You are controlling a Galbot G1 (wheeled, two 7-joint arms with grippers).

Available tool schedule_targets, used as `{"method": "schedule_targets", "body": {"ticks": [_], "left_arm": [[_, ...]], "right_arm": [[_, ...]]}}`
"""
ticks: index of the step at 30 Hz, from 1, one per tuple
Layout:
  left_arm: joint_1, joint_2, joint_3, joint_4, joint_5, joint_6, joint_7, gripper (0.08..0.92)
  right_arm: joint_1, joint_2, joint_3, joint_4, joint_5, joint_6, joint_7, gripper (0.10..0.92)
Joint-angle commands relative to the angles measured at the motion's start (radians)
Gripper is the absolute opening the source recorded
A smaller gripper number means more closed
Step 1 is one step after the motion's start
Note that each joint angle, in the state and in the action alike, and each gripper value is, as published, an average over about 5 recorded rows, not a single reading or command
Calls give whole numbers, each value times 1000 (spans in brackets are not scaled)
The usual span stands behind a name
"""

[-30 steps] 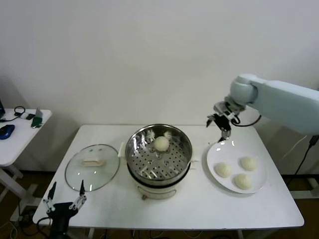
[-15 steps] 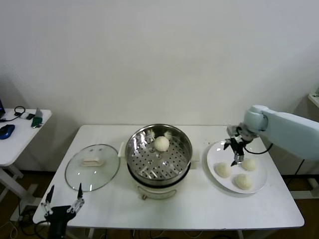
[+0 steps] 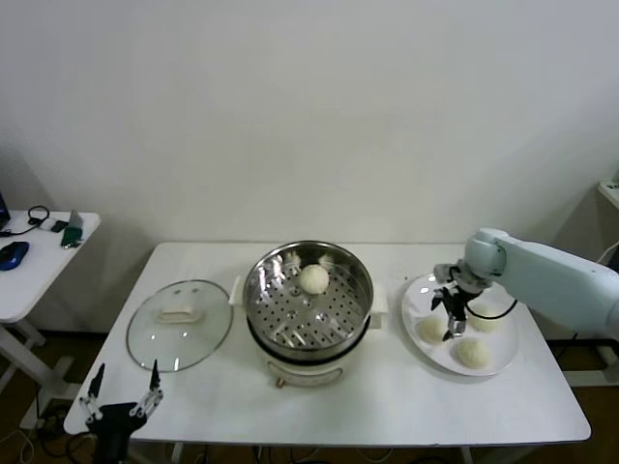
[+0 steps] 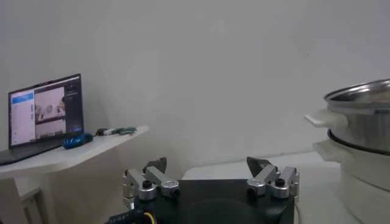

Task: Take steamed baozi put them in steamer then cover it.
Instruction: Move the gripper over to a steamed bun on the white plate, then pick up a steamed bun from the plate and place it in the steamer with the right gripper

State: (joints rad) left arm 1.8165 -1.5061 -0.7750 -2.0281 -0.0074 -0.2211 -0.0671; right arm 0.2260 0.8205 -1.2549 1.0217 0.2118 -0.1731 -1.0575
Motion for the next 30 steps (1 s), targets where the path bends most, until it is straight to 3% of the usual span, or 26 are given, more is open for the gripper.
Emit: {"method": "schedule_targets", "body": {"ticks": [1,9,18,30], "left_arm": [[0,3,-1,3,2,1,-1,823],[0,1,5,9,16,4,-1,823],[-8,-5,14,14,17,15,-27,823],[0,-4,13,2,14,14,-29,823]], "right_arm": [[-36,22,16,-35,-8,-2,-9,823],[-27,29,5,-58,-8,19,-20,805],[-15,32,3,-63,17,21,-27,693],[129,2,-45,-21,214,-7,-24,679]]}}
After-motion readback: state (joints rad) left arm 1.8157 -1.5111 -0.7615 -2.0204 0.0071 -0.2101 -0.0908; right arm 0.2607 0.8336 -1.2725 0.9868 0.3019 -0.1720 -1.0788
